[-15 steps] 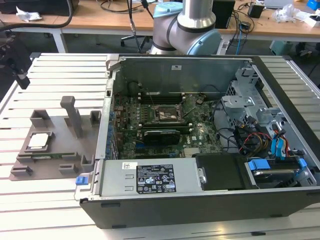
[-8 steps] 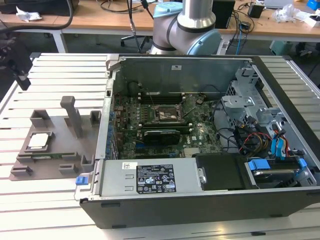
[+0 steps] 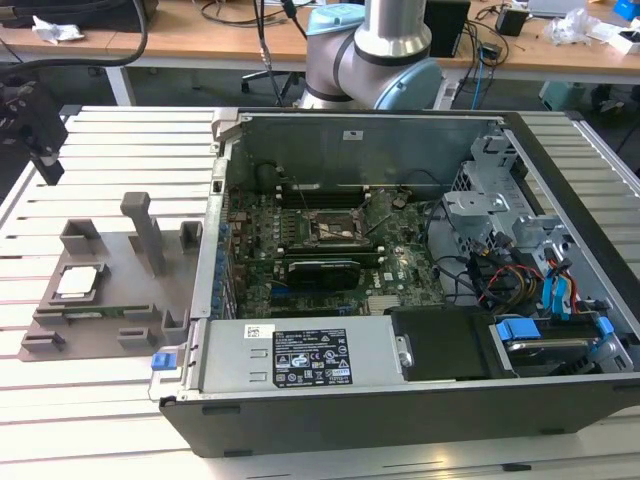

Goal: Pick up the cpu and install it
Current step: 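Pick up the cpu and move it towards the insertion slot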

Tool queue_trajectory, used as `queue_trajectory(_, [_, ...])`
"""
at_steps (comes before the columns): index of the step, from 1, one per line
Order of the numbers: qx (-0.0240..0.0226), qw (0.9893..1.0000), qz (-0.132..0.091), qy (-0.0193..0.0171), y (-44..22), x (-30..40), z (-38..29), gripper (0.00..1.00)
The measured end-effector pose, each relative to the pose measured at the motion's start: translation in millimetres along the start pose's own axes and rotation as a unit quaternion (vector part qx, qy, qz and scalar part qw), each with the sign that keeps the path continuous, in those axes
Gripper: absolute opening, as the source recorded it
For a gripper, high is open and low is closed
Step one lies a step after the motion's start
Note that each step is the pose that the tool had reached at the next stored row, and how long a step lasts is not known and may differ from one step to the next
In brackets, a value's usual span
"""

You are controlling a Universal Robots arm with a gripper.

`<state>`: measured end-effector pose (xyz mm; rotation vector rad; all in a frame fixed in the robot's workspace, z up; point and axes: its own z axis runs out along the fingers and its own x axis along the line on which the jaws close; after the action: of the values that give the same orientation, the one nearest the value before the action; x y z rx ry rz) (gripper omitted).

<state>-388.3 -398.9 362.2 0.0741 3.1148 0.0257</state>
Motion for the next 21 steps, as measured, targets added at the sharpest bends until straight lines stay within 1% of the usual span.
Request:
queue_trajectory(8, [0.0000,1.0000,0.000,0.0000,-0.1,0.1,4.6,0.84])
queue_trajectory(21, [0.0000,1.0000,0.000,0.0001,-0.2,0.3,10.1,0.84])
